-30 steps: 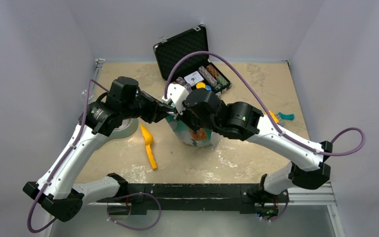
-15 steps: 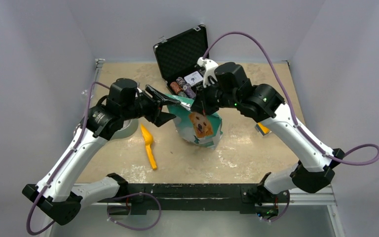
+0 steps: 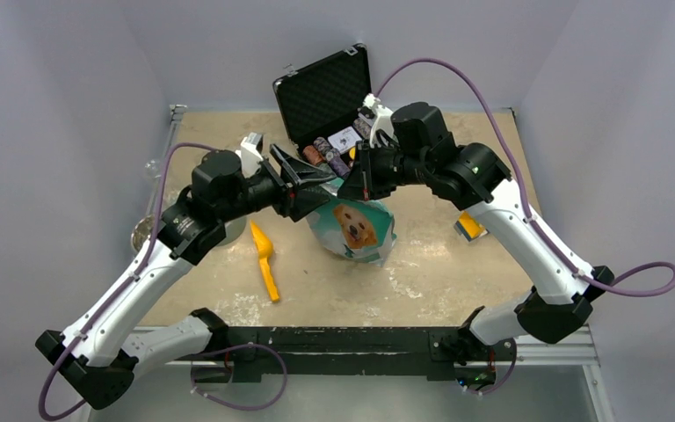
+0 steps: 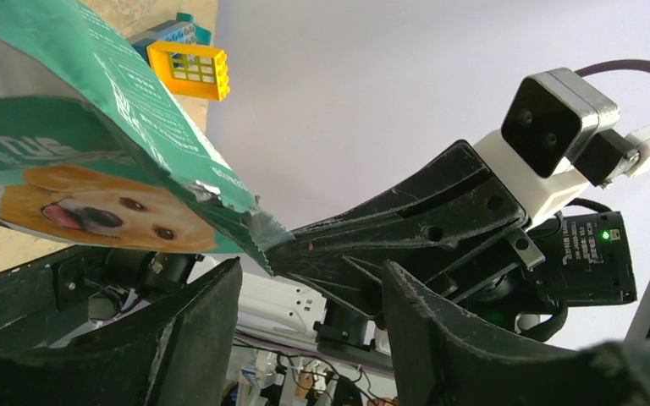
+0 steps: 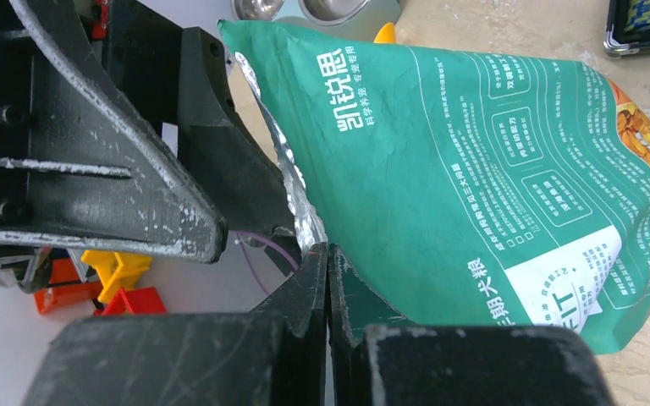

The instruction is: Serve the pet food

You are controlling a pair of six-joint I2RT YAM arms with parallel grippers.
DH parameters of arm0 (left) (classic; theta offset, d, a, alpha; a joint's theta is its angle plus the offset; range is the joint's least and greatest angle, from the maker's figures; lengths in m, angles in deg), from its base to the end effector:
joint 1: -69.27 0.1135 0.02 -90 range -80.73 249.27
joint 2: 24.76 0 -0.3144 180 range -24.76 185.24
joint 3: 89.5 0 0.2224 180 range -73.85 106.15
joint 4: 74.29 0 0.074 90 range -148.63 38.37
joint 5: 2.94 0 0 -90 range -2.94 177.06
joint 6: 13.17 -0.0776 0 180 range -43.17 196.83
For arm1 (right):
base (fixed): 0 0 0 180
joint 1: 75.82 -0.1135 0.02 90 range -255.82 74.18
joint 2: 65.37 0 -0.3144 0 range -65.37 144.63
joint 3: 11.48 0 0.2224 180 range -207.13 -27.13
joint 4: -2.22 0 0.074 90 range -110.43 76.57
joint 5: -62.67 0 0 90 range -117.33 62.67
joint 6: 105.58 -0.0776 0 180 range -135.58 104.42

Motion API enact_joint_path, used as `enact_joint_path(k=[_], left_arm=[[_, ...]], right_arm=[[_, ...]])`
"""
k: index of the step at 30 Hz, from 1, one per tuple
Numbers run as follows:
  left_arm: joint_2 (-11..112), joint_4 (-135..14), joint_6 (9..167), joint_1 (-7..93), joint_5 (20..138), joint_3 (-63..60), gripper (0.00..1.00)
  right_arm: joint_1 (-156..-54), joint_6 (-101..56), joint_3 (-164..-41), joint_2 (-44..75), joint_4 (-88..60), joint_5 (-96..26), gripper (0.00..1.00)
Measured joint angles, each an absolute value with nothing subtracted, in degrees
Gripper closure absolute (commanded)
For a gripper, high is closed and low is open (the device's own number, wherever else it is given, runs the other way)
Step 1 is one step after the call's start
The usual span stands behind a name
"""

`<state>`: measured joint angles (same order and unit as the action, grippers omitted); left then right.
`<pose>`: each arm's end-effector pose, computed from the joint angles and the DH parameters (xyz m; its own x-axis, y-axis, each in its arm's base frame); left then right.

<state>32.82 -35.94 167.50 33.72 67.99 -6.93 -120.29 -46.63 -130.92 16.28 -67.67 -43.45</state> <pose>0.1450 -0.1348 0.4388 -0.8059 -0.5857 0.0869 -0.1974 0.1275 -0.9720 0.1818 0.2087 0.4819 -0.7586 -0.0503 -0.6496 -0.5248 0.6382 0.5633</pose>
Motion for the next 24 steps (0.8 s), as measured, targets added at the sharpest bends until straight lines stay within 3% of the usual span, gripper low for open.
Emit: enact_joint_path(k=[5, 7, 9, 12, 14, 24], left_arm=[[30.42, -32.64, 167.48, 32.78, 70.02, -7.13, 0.49], [27.42, -30.67, 167.76, 32.7, 72.06, -7.76, 0.46], [24.52, -29.6, 168.18, 32.7, 73.7, -8.35, 0.36], [23.01, -30.41, 169.53, 32.7, 74.44, -8.57, 0.34], [24.23, -31.65, 170.56, 32.7, 74.31, -8.57, 0.45], [31.82, -31.85, 171.87, 32.7, 73.8, -8.48, 0.7]], right_arm=[[-120.29, -47.15, -130.92, 16.54, -67.63, -43.6, 1.0], [-120.29, -47.15, -130.9, 16.54, -67.56, -43.65, 1.0], [-120.29, -47.15, -130.87, 16.54, -67.49, -43.65, 1.0], [-120.29, -47.09, -130.87, 16.54, -67.47, -43.6, 1.0], [-120.29, -47.07, -130.87, 16.54, -67.47, -43.58, 1.0], [-120.29, -47.15, -130.57, 16.54, -66.88, -43.6, 1.0]])
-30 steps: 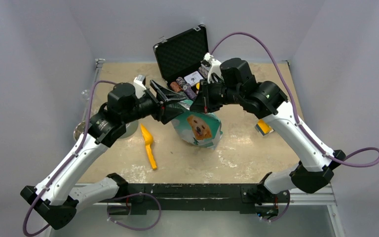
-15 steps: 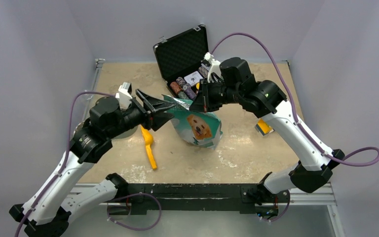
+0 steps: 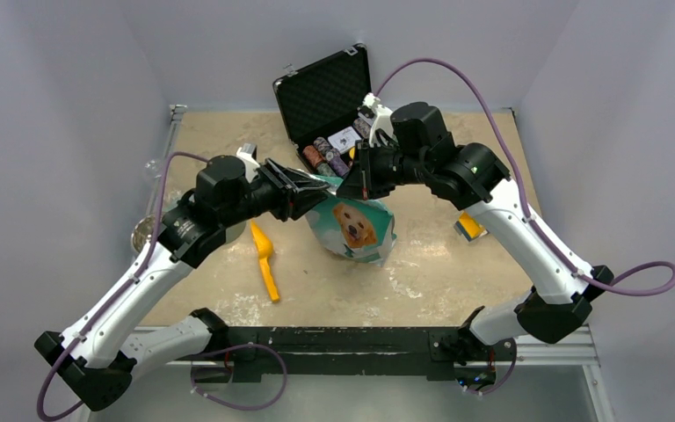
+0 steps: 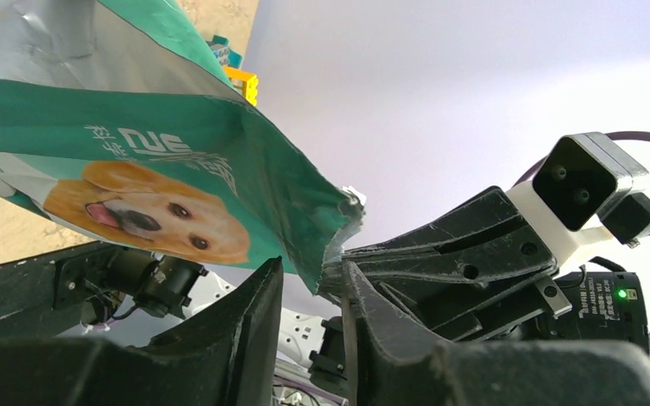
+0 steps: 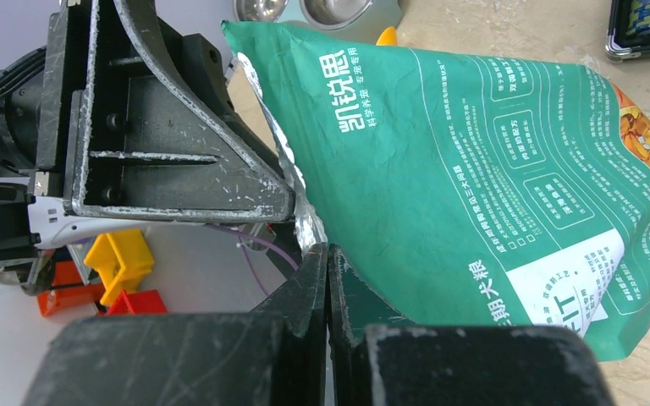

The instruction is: Serve the pet food

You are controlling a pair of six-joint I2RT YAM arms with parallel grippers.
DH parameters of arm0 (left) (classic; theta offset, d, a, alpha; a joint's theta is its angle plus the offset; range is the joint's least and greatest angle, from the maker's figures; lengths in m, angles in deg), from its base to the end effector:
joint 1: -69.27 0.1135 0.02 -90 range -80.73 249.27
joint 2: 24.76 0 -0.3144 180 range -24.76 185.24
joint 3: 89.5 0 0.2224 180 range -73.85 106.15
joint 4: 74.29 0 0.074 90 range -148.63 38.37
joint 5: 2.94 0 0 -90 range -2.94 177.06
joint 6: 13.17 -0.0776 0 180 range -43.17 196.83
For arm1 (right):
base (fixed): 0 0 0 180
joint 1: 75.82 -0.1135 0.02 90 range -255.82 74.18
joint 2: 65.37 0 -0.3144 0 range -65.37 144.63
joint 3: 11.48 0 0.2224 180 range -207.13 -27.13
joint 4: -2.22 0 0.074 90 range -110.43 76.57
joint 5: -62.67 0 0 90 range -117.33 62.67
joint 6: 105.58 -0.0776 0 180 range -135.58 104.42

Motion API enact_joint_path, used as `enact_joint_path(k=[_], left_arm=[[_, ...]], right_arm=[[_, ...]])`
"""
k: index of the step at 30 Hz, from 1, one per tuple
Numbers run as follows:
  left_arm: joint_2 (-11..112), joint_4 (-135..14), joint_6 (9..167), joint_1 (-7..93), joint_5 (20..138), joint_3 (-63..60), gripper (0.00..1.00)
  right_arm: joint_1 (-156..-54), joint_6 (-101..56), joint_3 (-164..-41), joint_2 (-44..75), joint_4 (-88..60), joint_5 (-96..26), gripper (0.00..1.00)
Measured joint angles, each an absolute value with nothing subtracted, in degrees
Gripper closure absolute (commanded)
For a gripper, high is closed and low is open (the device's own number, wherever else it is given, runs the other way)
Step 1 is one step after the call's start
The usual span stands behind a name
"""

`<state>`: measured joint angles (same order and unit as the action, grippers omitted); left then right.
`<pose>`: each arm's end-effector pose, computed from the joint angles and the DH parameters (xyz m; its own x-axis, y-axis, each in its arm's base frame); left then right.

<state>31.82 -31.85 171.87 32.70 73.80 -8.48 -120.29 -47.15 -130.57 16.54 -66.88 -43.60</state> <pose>0.1432 -0.1284 0.4217 -0.7304 -0.6654 0.1542 -0.3136 0.1261 -0.9412 0.1839 0.2110 0.4807 -0.7624 -0.0441 -0.6456 -0.5200 0.6356 0.5706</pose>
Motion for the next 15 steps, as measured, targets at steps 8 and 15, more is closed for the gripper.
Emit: enact_joint_path(k=[8, 15], left_arm=[[31.79, -31.11, 172.0, 32.7, 73.15, -8.07, 0.71], [33.28, -30.73, 171.74, 32.59, 71.66, -7.7, 0.74]], right_arm=[[-120.27, -47.28, -130.57, 16.54, -66.62, -43.54, 1.0], [-120.29, -47.42, -130.57, 16.54, -66.64, -43.32, 1.0]])
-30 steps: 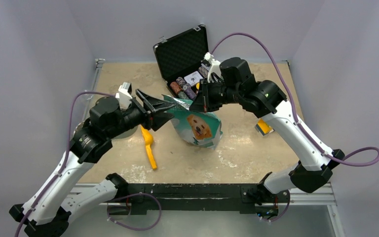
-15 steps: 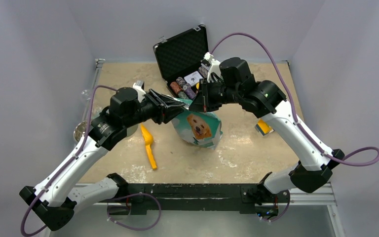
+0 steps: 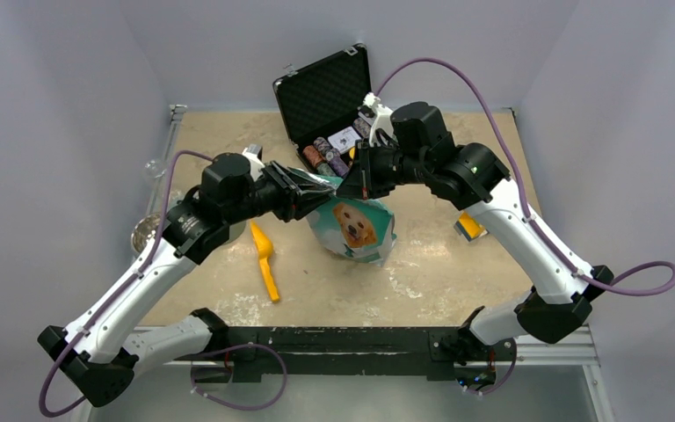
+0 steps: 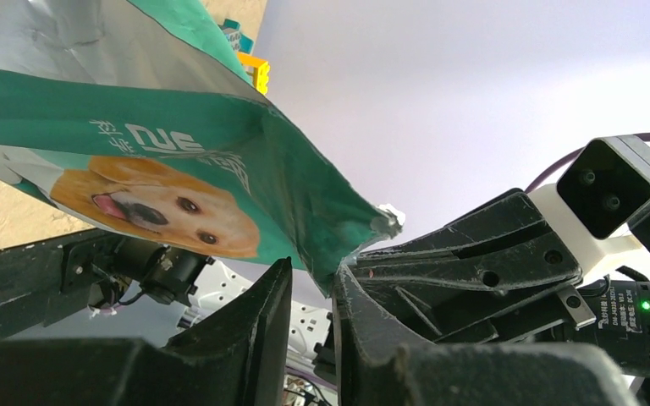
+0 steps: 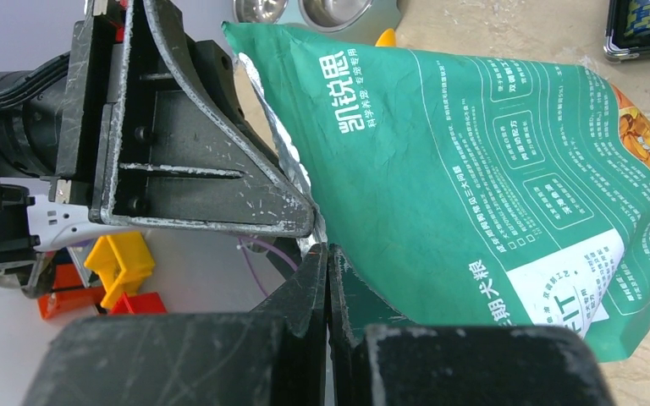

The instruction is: Serve the pet food

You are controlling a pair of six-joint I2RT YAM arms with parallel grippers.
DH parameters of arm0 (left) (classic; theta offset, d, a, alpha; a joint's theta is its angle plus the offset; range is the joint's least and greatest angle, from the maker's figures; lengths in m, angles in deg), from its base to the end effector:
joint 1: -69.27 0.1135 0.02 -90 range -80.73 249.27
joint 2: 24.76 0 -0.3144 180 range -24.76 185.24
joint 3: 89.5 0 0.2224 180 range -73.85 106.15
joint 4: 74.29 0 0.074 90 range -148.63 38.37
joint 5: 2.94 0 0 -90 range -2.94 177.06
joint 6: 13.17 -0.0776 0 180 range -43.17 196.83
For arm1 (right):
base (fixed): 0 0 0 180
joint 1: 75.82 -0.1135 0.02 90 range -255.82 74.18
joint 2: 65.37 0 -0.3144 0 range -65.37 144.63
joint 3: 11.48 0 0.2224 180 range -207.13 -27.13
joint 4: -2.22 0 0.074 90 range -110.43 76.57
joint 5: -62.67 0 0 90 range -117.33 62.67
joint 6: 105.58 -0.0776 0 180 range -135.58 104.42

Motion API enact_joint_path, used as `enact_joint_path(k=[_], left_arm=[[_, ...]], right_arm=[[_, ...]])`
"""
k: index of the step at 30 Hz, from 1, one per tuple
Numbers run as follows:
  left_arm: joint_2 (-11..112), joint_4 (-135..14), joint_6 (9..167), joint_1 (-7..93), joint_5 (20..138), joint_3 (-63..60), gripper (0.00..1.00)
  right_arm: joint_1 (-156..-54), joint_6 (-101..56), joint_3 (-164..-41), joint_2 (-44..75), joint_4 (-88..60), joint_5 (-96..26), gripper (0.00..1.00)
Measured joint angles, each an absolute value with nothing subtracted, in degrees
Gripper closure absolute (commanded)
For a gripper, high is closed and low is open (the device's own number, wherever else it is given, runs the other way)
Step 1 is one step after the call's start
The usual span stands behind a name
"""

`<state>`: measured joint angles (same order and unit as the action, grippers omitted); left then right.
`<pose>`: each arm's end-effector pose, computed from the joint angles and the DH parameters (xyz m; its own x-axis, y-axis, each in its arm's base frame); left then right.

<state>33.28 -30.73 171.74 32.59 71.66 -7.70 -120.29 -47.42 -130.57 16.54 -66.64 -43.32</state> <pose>0.1458 -0.1343 0.4194 -0.7502 -0.6390 0.1702 -0.3371 0.1482 -0.9297 0.1844 0.2110 0.4811 -0.7619 -0.0373 -0.6466 -0.5165 0.6374 0.5718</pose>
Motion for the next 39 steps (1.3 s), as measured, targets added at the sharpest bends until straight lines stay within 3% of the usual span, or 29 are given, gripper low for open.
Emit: enact_joint_path(k=[4, 9, 15, 23, 28, 32, 33, 34, 35, 37, 39], left_arm=[[33.52, -30.93, 171.74, 32.59, 71.55, -7.7, 0.8], [34.4, -31.21, 171.26, 32.61, 70.85, -7.7, 0.99], [34.55, -29.86, 169.84, 32.59, 70.33, -7.59, 1.0], [31.99, -30.32, 168.7, 32.61, 73.32, -9.31, 1.0], [27.84, -34.97, 168.79, 32.48, 72.97, -14.78, 1.0], [27.55, -36.09, 168.68, 32.5, 72.38, -14.95, 1.0], [27.86, -36.72, 168.49, 32.5, 72.14, -14.95, 1.0], [28.3, -37.44, 168.05, 32.5, 71.9, -14.95, 1.0], [29.11, -39.04, 167.44, 32.5, 71.31, -14.93, 1.0], [30.88, -42.43, 166.32, 32.52, 70.26, -14.93, 1.0], [32.91, -46.62, 164.38, 32.63, 69.02, -14.93, 1.0]], right_arm=[[-120.9, -47.22, -130.57, 16.54, -66.66, -42.25, 1.0], [-122.74, -46.19, -130.57, 16.54, -67.21, -38.62, 1.0], [-126.43, -43.2, -131.29, 16.82, -68.57, -31.28, 1.0], [-138.95, -30.45, -135.7, 20.56, -69.26, -2.27, 1.0], [-137.69, -25.49, -138.26, 20.84, -70.03, 10.73, 1.0], [-136.18, -25.12, -142.63, 20.6, -71.39, 10.8, 1.0], [-136.2, -24.82, -143.44, 20.49, -71.71, 8.33, 0.94], [-136.18, -24.75, -145.04, 20.58, -73.07, 4.31, 0.78], [-135.94, -24.88, -146.68, 20.82, -74.34, 0.28, 0.68], [-134.39, -25.82, -150.15, 21.41, -76.78, -8.52, 0.56], [-131.41, -26.94, -151.51, 21.15, -78.01, -17.31, 0.52]])
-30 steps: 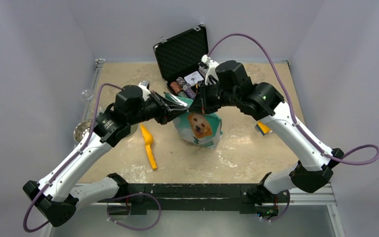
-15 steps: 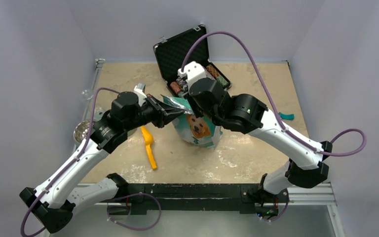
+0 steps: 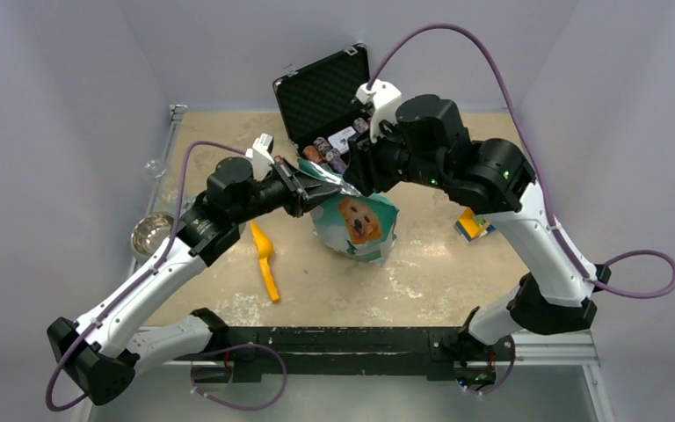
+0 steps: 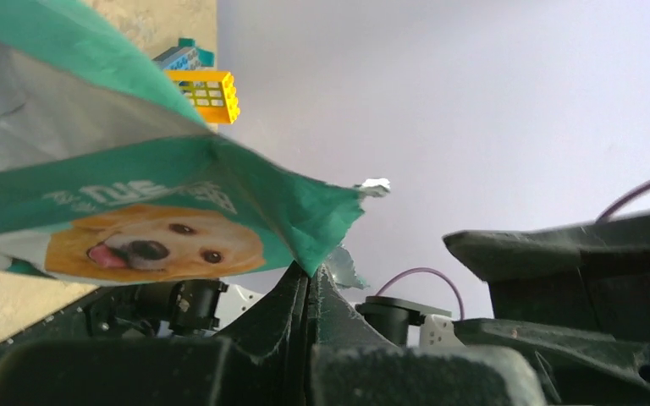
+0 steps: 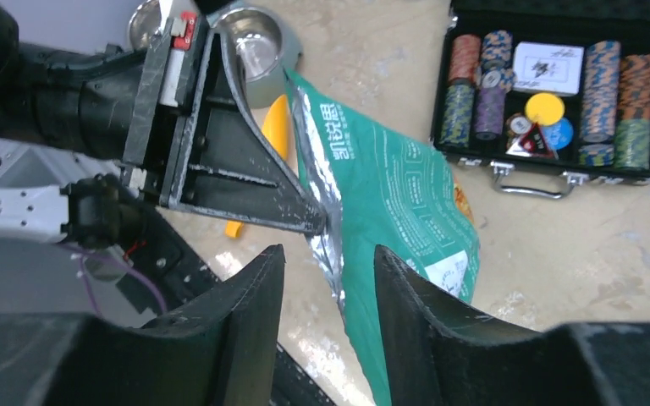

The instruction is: Serve the pet food

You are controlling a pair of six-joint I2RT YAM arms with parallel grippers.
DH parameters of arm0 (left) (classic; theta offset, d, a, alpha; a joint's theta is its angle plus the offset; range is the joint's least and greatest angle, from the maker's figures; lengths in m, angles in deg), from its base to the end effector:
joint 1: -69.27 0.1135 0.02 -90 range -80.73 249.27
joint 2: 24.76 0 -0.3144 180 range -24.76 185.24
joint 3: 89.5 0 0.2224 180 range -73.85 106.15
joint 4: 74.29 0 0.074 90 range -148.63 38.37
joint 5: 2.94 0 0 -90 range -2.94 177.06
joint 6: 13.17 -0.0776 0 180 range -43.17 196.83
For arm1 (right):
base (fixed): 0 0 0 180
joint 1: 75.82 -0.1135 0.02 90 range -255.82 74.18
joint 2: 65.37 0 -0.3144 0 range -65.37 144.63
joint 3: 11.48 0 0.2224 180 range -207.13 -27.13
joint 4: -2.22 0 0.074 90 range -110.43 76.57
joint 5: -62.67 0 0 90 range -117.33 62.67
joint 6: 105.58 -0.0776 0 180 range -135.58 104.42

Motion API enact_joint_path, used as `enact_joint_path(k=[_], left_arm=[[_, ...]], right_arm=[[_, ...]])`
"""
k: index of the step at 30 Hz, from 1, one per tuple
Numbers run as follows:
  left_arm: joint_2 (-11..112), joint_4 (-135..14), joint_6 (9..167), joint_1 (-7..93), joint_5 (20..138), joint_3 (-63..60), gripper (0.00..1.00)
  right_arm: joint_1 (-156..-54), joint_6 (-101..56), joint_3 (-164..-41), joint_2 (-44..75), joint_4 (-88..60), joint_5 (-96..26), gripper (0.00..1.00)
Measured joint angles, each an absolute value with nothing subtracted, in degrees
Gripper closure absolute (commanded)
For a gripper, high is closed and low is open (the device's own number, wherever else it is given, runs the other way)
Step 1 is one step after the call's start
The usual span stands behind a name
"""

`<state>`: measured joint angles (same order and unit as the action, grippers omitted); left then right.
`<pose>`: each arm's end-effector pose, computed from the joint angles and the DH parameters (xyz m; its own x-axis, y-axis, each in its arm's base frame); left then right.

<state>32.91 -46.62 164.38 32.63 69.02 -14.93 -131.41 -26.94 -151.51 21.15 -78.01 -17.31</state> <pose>0.1540 -0.1445 0.4162 -0.8172 -0.5761 0.0158 -0.1151 0.1363 -0.9840 0.1623 0.2131 0.5385 -0.3918 -0.2288 -0.8911 -0.6604 0.7444 0.0992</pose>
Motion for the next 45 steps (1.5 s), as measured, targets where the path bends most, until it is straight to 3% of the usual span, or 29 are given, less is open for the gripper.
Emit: enact_joint_path(k=[6, 19, 26, 28, 31, 33, 36, 40, 45], left_arm=[[34.55, -49.97, 153.27, 32.83, 66.72, -14.32, 1.0], [34.55, -44.46, 136.22, 32.83, 64.65, -10.91, 1.0], [34.53, -43.85, 134.67, 32.85, 64.76, -10.54, 1.0], [34.53, -43.96, 134.72, 32.87, 65.0, -10.54, 1.0], [34.4, -43.96, 134.74, 32.87, 65.19, -10.54, 1.0], [34.33, -43.96, 134.74, 32.87, 65.43, -10.56, 1.0], [34.26, -44.29, 134.74, 32.81, 66.11, -10.73, 1.0], [34.48, -44.13, 135.18, 32.7, 69.63, -10.73, 1.0], [34.48, -44.04, 137.32, 32.59, 71.84, -11.02, 1.0]], right_arm=[[-126.34, -28.33, -149.3, 19.82, -80.98, -29.94, 0.69], [-126.32, -25.34, -149.23, 24.17, -83.45, -34.18, 0.69], [-126.37, -24.84, -149.23, 27.12, -83.71, -33.86, 0.85], [-126.96, -24.53, -149.23, 27.07, -83.73, -33.13, 0.85], [-128.59, -23.66, -149.23, 27.03, -83.76, -30.77, 0.87], [-129.69, -23.15, -148.8, 26.83, -83.49, -28.68, 1.0], [-131.72, -23.37, -146.5, 25.72, -82.53, -22.21, 1.0], [-137.86, -31.83, -147.13, 28.03, -83.17, -0.59, 1.0], [-139.63, -33.27, -147.99, 29.06, -82.64, 7.56, 1.0]])
